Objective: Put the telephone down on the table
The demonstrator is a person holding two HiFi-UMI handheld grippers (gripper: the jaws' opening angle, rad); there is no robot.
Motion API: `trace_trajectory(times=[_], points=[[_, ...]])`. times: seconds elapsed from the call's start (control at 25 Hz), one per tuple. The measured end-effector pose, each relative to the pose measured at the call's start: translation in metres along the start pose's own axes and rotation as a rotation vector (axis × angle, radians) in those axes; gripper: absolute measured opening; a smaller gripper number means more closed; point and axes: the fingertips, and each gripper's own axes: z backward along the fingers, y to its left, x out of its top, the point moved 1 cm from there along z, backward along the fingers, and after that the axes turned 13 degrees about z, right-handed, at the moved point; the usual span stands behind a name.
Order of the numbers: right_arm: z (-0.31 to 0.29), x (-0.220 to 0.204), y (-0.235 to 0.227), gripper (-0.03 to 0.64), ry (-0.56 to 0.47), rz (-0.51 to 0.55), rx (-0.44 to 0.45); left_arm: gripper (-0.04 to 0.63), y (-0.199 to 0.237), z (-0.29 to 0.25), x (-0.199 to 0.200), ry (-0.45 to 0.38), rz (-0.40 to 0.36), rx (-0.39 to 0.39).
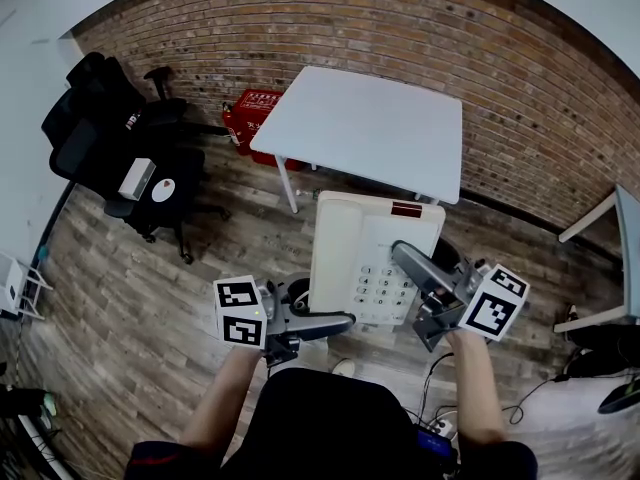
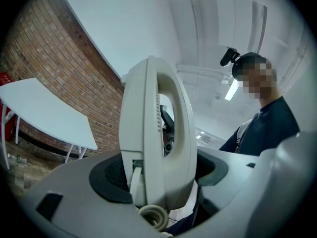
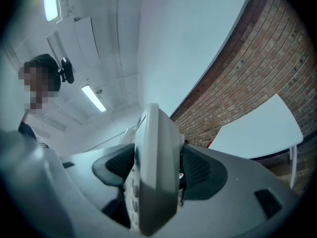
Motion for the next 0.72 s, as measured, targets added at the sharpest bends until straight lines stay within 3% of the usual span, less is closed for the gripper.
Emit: trace_trajectory(times=[0.56,0.72], points=[[-0.007,-0.006,-0.024,0.285,-0.001,-0.002,-0.015,0.344,0.025,-0.006,0.007,0.004,-0.001,-0.009],[-0.023,0.0,-0.054,0.285,0.003,-0.009,-0.021,0.344,0.049,-0.014,0.03,0.006,0.007,-0.012]])
